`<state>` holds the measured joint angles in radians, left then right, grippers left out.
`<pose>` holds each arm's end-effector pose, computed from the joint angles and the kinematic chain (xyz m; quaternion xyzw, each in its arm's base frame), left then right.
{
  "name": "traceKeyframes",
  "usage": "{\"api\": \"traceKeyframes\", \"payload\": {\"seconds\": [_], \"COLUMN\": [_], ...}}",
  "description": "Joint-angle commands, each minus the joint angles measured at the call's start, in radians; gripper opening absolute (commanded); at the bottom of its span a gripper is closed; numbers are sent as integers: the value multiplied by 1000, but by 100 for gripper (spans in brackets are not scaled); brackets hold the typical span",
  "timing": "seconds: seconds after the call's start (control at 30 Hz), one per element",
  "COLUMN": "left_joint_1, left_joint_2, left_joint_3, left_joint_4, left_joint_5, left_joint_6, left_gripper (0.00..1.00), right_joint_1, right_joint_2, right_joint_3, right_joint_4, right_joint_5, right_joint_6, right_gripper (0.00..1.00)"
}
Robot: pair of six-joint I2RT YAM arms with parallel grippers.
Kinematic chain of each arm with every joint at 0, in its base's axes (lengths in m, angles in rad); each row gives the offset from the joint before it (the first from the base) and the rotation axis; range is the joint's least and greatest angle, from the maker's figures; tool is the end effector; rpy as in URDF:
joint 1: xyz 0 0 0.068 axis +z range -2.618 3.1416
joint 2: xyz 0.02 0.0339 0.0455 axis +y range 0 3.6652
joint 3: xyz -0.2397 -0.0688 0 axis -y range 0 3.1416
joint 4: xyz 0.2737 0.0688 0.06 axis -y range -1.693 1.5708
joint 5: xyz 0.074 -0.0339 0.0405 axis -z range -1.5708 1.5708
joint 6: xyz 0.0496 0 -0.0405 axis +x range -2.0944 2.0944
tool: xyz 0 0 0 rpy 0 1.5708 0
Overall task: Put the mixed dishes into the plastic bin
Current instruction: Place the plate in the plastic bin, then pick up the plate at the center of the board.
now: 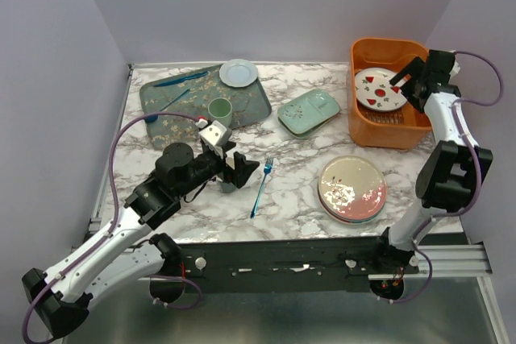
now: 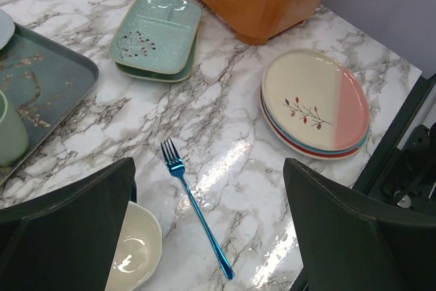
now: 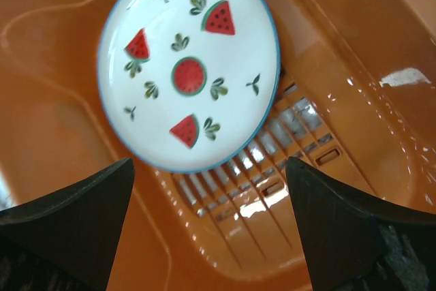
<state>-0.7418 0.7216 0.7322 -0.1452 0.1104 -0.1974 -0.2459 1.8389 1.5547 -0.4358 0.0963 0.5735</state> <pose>0.1698 -0.1630 0.3182 0.2371 0.7145 -0.3343 0.5670 0.4409 -0.1156 0.2441 0.3806 0.8266 0.0240 0.4138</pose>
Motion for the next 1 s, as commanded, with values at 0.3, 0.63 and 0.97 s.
{"api": "traceKeyframes", "payload": {"seconds": [0.3,0.63,0.97], "left_joint_1": [-4,-40,-217], "left_joint_2": [41,200,501], "left_joint_3": [-42,16,183], "left_joint_4": [140,160,105], "left_joint_5": [90,48,-129], "left_joint_6": [-264,-412,-379], "left_gripper": [99,98,98], "right_joint_1": [-1,-1,-3], "right_joint_2": [-426,-730,-895], "right_joint_3": [-340,-538,-679], "right_joint_4": [187,258,272], "right_joint_5": [-588,-1037,-1187], "right_joint_6": [-273,-468,-551], "right_gripper": [100,100,100]}}
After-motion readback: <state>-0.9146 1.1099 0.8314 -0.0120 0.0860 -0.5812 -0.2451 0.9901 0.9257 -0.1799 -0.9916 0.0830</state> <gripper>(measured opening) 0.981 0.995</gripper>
